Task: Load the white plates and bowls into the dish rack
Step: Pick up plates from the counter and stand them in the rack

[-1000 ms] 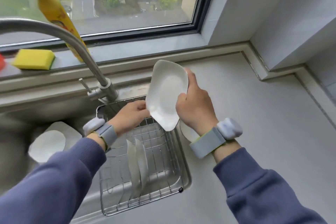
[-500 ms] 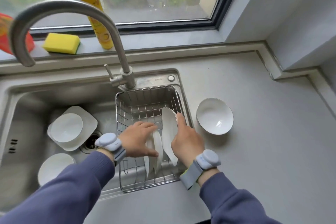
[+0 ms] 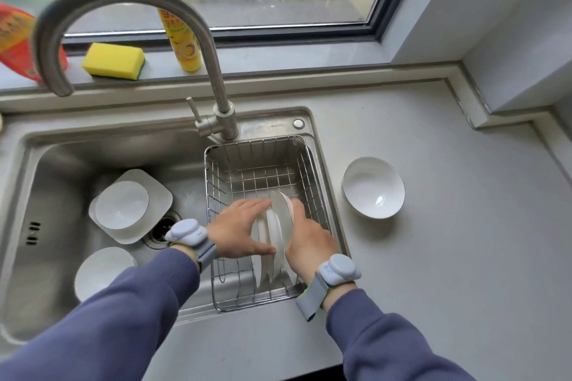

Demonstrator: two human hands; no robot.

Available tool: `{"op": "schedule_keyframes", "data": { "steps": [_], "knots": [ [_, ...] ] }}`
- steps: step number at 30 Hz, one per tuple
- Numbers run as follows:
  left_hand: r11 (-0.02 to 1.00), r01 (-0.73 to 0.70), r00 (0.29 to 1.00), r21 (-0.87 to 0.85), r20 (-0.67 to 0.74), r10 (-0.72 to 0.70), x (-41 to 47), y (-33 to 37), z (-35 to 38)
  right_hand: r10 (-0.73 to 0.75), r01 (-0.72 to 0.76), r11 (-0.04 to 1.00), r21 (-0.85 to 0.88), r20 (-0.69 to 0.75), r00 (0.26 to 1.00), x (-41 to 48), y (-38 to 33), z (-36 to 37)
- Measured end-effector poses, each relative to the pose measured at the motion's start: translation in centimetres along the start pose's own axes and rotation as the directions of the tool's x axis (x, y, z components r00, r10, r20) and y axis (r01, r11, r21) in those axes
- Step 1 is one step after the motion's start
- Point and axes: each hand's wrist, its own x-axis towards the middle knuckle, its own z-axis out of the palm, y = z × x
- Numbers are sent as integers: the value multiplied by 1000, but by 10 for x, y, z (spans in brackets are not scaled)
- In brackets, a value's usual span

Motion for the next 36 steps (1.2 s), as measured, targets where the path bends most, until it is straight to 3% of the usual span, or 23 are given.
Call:
{"op": "schedule_keyframes", "data": {
  "steps": [13,18,21,23,26,28,33,36],
  "knots": [
    [998,51,998,-25,45,-50,4,7,3,-135,124,977,174,53,989,2,20,5],
    [954,66,998,-293,27,-61,11,31,-25,-53,13,964,267,146,988,-2,33,-2],
    [901,42,996,-432,-49,-70,30,56,-40,54,-83,864,496,74,996,-6,53,-12],
    [882,26,998,-471,-42,-51,47,75,-45,203,-181,740,647,42,978,-3,72,-18],
    [887,30,998,-461,-41,-55,74,101,-45,379,-327,521,788,129,916,3,92,-29],
    [904,53,997,-424,-28,-72,91,119,-43,451,-379,441,814,164,877,7,107,-36],
    [942,87,996,-324,29,-82,113,142,-38,498,-390,376,840,172,850,17,126,-39],
    [954,71,997,-291,17,-69,112,150,-37,503,-389,459,799,128,855,22,124,-39]
  ]
}}
